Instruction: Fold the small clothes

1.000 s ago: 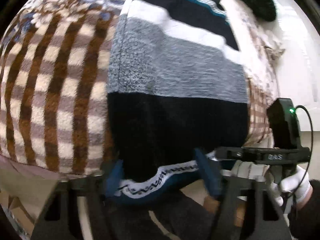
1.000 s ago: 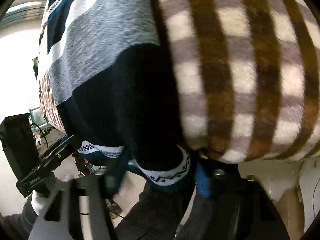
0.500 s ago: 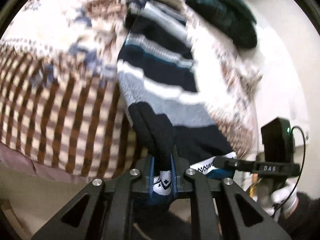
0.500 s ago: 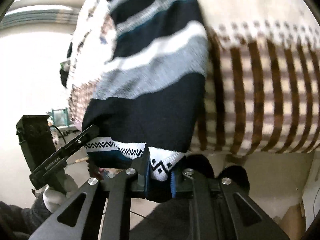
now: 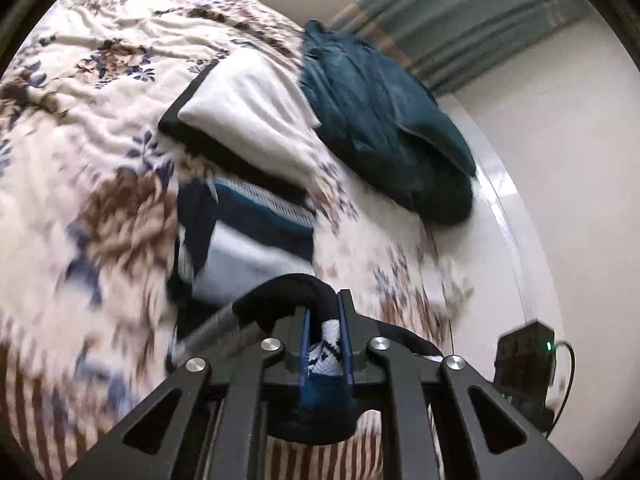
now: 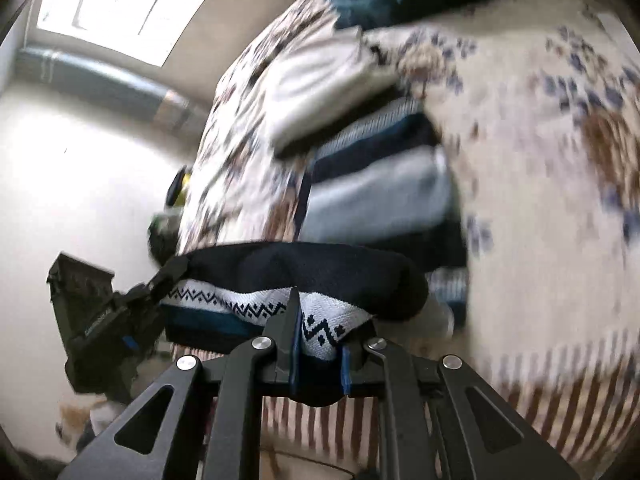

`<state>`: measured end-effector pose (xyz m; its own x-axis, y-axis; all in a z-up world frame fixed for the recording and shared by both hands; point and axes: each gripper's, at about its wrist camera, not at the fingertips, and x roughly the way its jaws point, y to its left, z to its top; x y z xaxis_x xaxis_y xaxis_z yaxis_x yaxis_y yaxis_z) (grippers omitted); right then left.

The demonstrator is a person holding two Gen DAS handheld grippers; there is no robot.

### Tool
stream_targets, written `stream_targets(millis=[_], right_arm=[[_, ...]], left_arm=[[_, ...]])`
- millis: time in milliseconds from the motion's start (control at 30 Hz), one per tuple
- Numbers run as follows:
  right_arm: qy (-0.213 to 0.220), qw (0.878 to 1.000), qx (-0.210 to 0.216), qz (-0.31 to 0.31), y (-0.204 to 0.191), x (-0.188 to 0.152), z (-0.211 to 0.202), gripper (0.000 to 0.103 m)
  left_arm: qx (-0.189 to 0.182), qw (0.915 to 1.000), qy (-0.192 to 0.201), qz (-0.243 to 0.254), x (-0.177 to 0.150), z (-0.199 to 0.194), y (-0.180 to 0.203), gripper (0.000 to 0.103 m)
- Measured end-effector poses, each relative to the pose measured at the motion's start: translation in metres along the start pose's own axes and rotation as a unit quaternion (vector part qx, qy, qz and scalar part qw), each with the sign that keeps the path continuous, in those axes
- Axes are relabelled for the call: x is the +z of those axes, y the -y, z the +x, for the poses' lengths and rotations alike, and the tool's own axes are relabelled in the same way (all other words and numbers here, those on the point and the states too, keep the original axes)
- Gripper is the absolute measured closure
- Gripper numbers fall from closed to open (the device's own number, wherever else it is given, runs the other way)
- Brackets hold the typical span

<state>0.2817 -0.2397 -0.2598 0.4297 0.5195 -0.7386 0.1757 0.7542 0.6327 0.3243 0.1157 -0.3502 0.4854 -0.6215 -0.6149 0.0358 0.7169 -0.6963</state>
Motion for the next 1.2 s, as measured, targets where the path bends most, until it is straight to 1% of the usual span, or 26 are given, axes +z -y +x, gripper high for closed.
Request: stream_targets(millis=[33,67,100,167,200,233,267,300,333,400,467,533,567,600,633,667,767,800,867,900,967,1000,1033,1067,1100,1200], right_arm=[[0.01,1.0,-0.008,0.01,0.001,0.021,0.014,0.088],[0.015,1.0,-0.014,0.017,-0.002,0.033,0.031,0.088],[0.012,0.999,-0.016,0.03,0.002,0.055,0.051,0.088],[0.005,0.998,-0.02,0.064,0.011,0.096,0.095,0.084],[0.0,0.996,-0.009,0.084,0.018,0.113,0.113,0.084],[-0.011,0.995,-0.001,0.104,0.025,0.126,0.131,0.083],[-0.018,0.993,0.002,0.116,0.03,0.133,0.145,0.081],[-0.022,0.991,0.007,0.132,0.035,0.145,0.156,0.077],[-0.019,0.99,0.005,0.14,0.038,0.153,0.161,0.065],[-0.01,0.992,0.0,0.126,0.036,0.16,0.161,0.049],[-0.003,0.994,-0.01,0.11,0.035,0.161,0.157,0.043],[0.001,0.995,-0.019,0.093,0.036,0.153,0.148,0.037],[0.0,0.996,-0.023,0.087,0.038,0.15,0.149,0.037],[-0.008,0.996,-0.041,0.076,0.041,0.145,0.149,0.037],[-0.018,0.996,-0.06,0.071,0.045,0.14,0.151,0.037],[-0.037,0.994,-0.085,0.064,0.052,0.134,0.157,0.037],[-0.07,0.988,-0.12,0.064,0.069,0.129,0.177,0.037],[-0.079,0.988,-0.116,0.07,0.075,0.129,0.186,0.037],[-0.081,0.987,-0.102,0.092,0.086,0.135,0.2,0.037],[-0.079,0.987,-0.1,0.1,0.089,0.14,0.205,0.037],[-0.074,0.987,-0.078,0.121,0.096,0.155,0.219,0.037],[-0.066,0.988,-0.065,0.121,0.095,0.162,0.225,0.04],[-0.063,0.99,-0.057,0.111,0.093,0.168,0.23,0.053],[-0.06,0.992,-0.072,0.089,0.089,0.178,0.238,0.069],[-0.055,0.99,-0.103,0.075,0.088,0.184,0.242,0.101],[-0.055,0.985,-0.145,0.073,0.094,0.197,0.25,0.101]], left_arm=[[-0.006,1.0,-0.001,-0.006,0.013,0.011,-0.005,0.093],[-0.005,0.9999,-0.008,-0.014,0.034,0.032,-0.015,0.093],[0.002,0.9995,-0.013,-0.027,0.054,0.052,-0.026,0.091],[0.001,0.9982,-0.027,-0.054,0.08,0.084,-0.045,0.081],[0.002,0.9972,-0.034,-0.066,0.091,0.097,-0.055,0.065],[-0.009,0.9961,-0.038,-0.079,0.102,0.11,-0.065,0.048],[-0.011,0.995,-0.038,-0.091,0.113,0.12,-0.075,0.041],[-0.008,0.9945,-0.036,-0.098,0.118,0.124,-0.081,0.039],[-0.023,0.993,-0.035,-0.11,0.126,0.129,-0.091,0.038],[-0.016,0.9917,-0.035,-0.123,0.133,0.128,-0.104,0.036],[-0.016,0.992,-0.038,-0.119,0.135,0.124,-0.11,0.036],[0.006,0.9948,-0.042,-0.093,0.127,0.112,-0.108,0.036],[0.011,0.9957,-0.045,-0.08,0.123,0.108,-0.107,0.036],[0.026,0.9963,-0.051,-0.064,0.117,0.105,-0.104,0.036],[0.051,0.9957,-0.063,-0.046,0.11,0.104,-0.101,0.036],[0.061,0.9951,-0.073,-0.028,0.104,0.108,-0.098,0.036],[0.094,0.9884,-0.115,0.028,0.087,0.132,-0.087,0.036],[0.093,0.9867,-0.128,0.037,0.085,0.146,-0.085,0.036],[0.106,0.9839,-0.14,0.035,0.089,0.168,-0.087,0.036],[0.1,0.9839,-0.144,0.036,0.094,0.181,-0.088,0.036],[0.123,0.982,-0.135,0.047,0.105,0.197,-0.091,0.039],[0.129,0.9816,-0.132,0.051,0.111,0.203,-0.092,0.043],[0.132,0.9817,-0.128,0.05,0.116,0.208,-0.095,0.065],[0.145,0.9795,-0.13,0.051,0.123,0.214,-0.098,0.082],[0.15,0.9785,-0.132,0.051,0.128,0.216,-0.101,0.094],[0.161,0.9767,-0.131,0.052,0.137,0.215,-0.109,0.093]])
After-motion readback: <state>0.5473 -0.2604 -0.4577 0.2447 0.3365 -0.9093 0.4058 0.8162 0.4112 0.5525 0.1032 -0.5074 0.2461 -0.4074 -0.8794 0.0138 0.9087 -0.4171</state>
